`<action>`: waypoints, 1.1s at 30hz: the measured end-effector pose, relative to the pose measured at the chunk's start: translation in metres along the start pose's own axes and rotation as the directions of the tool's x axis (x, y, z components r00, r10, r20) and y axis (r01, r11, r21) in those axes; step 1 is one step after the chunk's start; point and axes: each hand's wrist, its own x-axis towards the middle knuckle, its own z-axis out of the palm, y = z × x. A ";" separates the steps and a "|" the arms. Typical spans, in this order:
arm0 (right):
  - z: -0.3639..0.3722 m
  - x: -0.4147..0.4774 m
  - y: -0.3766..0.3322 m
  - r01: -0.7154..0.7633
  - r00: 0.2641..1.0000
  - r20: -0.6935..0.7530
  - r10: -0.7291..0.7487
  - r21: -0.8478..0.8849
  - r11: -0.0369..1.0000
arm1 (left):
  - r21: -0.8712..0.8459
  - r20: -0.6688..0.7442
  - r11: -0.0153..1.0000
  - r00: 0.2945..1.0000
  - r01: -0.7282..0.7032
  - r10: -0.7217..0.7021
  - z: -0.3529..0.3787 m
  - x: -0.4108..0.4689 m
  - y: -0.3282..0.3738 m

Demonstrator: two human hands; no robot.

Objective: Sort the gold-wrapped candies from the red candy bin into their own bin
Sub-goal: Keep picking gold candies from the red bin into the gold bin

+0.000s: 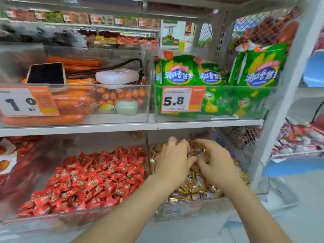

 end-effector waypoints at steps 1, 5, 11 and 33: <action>-0.005 -0.002 0.000 -0.011 0.999 -0.051 0.013 0.040 0.999 | 0.126 0.081 0.992 0.996 0.022 -0.032 0.009 0.008 -0.001; -0.018 -0.007 -0.009 -0.119 0.983 -0.121 0.141 0.169 0.978 | 0.397 0.162 0.918 0.983 0.017 -0.088 0.020 0.014 -0.012; -0.008 -0.016 -0.074 0.039 0.999 -0.016 -0.036 0.317 0.948 | 0.427 -0.259 0.903 0.952 -0.039 0.163 -0.038 -0.043 -0.037; 0.218 0.084 -0.209 -0.064 0.775 0.615 0.146 -0.154 0.986 | 0.145 0.136 0.776 0.765 0.613 -0.630 -0.100 -0.011 -0.308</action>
